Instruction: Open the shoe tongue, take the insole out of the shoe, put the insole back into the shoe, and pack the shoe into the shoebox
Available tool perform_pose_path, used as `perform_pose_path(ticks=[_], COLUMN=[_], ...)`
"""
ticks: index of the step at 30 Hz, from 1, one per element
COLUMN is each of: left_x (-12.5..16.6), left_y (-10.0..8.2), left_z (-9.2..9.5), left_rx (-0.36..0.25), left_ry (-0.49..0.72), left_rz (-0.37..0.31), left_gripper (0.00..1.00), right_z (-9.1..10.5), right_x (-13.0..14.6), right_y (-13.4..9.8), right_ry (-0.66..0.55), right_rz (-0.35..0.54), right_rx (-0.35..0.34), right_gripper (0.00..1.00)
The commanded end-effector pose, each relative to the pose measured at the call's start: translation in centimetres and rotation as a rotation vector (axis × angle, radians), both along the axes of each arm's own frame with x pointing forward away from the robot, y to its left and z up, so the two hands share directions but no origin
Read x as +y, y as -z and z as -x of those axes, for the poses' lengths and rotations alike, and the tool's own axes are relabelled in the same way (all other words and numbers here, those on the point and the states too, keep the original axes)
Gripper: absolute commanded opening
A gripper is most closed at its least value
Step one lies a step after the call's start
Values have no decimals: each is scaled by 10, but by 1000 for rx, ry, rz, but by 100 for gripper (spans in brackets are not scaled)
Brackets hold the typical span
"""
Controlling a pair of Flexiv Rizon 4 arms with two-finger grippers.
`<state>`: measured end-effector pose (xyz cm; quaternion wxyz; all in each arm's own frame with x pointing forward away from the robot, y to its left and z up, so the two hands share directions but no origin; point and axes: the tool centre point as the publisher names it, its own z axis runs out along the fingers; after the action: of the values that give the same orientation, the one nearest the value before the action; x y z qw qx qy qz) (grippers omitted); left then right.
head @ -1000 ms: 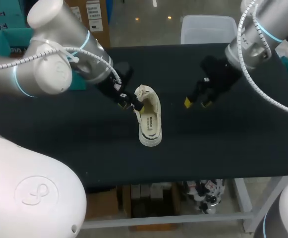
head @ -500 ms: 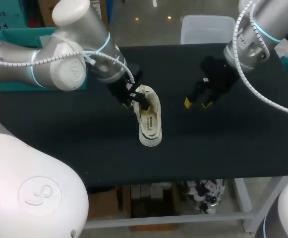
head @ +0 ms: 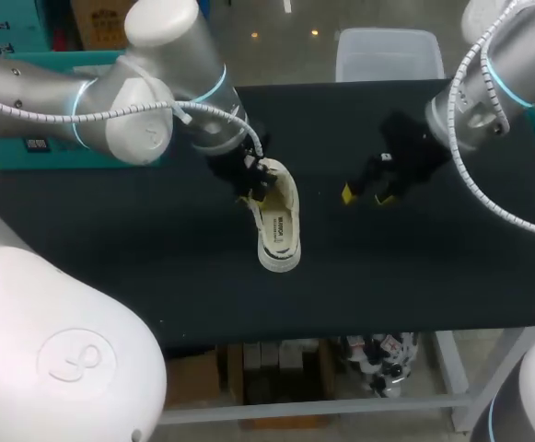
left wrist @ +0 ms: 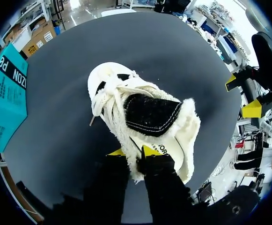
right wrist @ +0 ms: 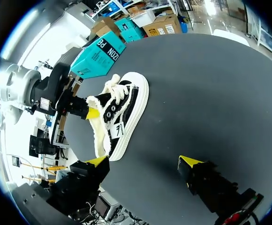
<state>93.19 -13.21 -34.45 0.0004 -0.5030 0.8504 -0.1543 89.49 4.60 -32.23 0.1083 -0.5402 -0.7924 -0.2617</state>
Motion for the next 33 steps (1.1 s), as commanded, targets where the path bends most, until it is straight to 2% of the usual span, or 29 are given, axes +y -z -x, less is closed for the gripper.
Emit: perform_pose_path(ticks=[1,3,9,10,11,16,22,26,30,32,33], left_x=[3,5,11,12,12,13,15,17,20,22,24], left_y=[1,1,0,-1,-2,-8,-19,-26,-33,-37,-40], left_z=[-1,-1,-2,-3,-3,-6,-10,-14,-16,-17,-18], left_rx=[6,13,27,26,22,6,-59,-90,-93,-93,-92], left_ry=[-7,-11,-15,-16,-13,16,78,113,126,132,136], left_rz=[2,9,39,40,40,46,19,30,51,69,76], left_gripper=[0,0,0,0,0,0,0,0,0,0,0], right_z=[10,9,6,4,-1,-1,-1,-1,2,4,5], right_x=[2,3,12,12,12,12,12,12,18,24,27], right_y=[4,6,5,3,0,0,0,0,-10,-11,-11], right_ry=[66,72,74,82,125,125,125,125,140,156,158], right_rz=[-61,-80,-62,-57,-28,-28,-28,-28,-35,-12,-6], right_rx=[-109,-121,-120,-73,50,50,50,50,-116,-189,-197], right_gripper=[100,100,100,100,100,100,100,100,100,100,100])
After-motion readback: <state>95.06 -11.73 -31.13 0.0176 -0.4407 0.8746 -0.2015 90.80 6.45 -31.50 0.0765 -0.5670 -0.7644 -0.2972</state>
